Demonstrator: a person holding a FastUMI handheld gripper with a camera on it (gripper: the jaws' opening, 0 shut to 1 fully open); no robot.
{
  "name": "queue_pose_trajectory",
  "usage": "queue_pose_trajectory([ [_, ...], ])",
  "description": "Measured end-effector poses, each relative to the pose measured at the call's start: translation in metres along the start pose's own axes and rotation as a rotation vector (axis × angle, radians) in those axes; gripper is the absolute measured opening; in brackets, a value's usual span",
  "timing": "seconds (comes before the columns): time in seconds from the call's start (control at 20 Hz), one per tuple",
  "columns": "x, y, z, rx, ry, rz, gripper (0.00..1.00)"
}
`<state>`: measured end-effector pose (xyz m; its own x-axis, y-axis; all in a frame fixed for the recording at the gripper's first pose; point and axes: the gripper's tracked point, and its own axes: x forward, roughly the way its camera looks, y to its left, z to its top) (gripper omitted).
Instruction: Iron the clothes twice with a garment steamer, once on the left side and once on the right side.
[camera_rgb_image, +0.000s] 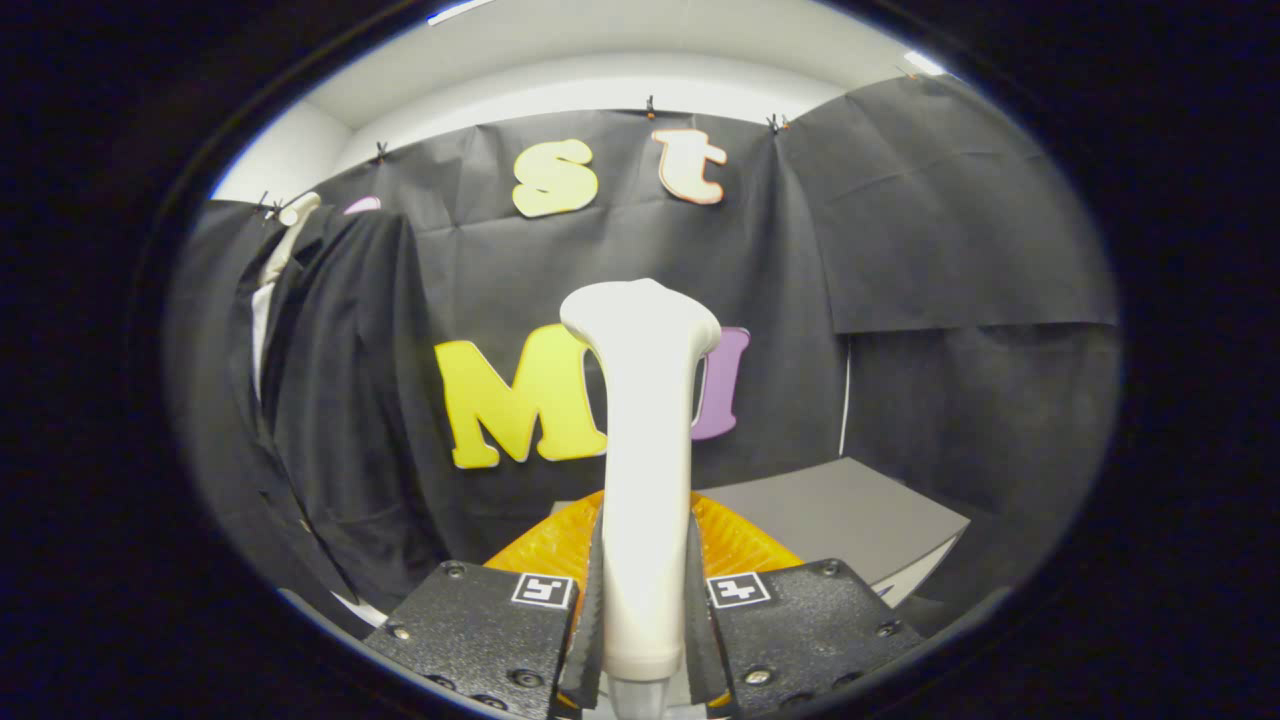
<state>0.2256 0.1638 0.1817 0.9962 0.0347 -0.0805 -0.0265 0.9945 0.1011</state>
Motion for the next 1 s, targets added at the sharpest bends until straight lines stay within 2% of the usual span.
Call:
queue_pose_trajectory([
  [0.3, -0.049, 0.08, 0.03, -0.026, -0.164, 0.08, 0.35],
  [0.55, -0.07, 0.153, 0.039, -0.052, -0.227, 0.16, 0.35],
  [0.85, -0.089, 0.222, 0.058, -0.134, -0.321, 0.152, 0.35],
  [1.0, -0.081, 0.251, 0.063, -0.135, -0.327, 0.189, 0.35],
])
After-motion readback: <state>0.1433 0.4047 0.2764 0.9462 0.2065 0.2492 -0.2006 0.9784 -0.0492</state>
